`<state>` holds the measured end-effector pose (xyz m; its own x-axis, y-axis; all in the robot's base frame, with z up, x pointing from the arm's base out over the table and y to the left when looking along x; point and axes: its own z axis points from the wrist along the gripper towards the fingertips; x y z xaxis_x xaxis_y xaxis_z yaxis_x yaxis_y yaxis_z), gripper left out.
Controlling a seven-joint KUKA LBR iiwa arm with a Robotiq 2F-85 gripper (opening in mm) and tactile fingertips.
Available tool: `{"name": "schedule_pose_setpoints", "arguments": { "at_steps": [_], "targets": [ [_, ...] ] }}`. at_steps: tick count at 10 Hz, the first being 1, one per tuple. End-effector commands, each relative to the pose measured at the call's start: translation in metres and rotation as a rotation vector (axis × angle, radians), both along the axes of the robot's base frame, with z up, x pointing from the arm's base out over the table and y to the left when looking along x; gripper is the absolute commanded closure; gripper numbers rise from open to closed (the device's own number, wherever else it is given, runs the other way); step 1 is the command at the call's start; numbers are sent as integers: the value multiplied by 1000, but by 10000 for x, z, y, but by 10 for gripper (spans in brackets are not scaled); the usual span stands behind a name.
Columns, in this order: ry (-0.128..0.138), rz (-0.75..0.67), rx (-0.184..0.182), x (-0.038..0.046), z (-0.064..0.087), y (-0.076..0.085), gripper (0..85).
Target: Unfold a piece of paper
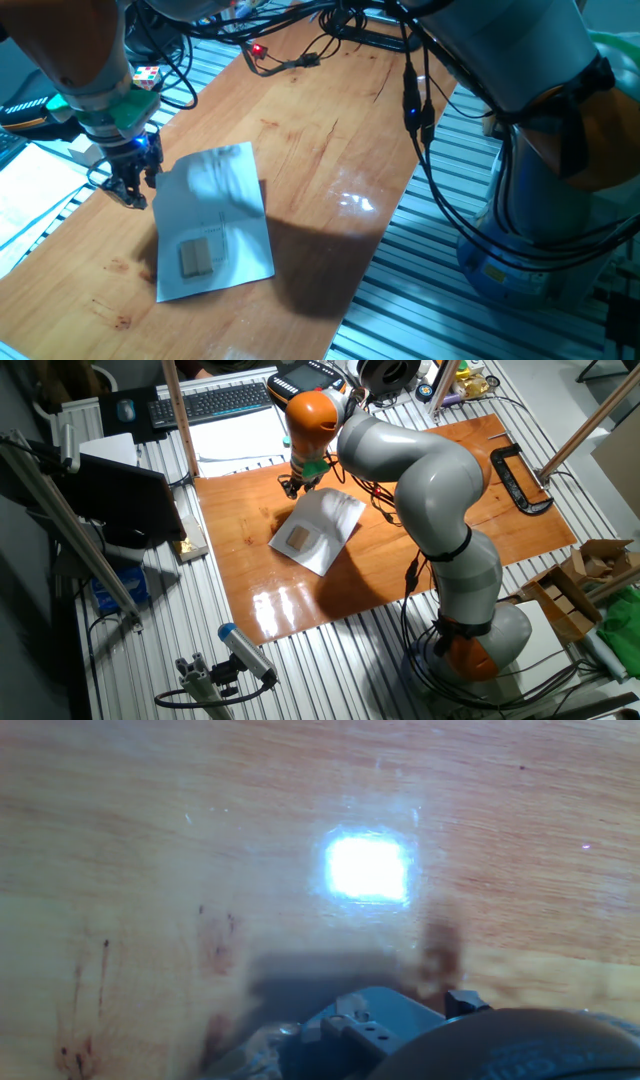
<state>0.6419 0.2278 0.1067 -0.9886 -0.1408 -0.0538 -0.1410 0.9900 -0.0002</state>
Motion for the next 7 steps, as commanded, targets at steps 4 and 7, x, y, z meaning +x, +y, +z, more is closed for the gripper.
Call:
{"name": "schedule_pose_setpoints", "arguments": {
  "at_steps": [4, 7],
  "targets": [
    [-1, -12, 4, 8, 30, 28, 383],
    [9, -34, 2, -20, 166, 74, 380]
  ]
}}
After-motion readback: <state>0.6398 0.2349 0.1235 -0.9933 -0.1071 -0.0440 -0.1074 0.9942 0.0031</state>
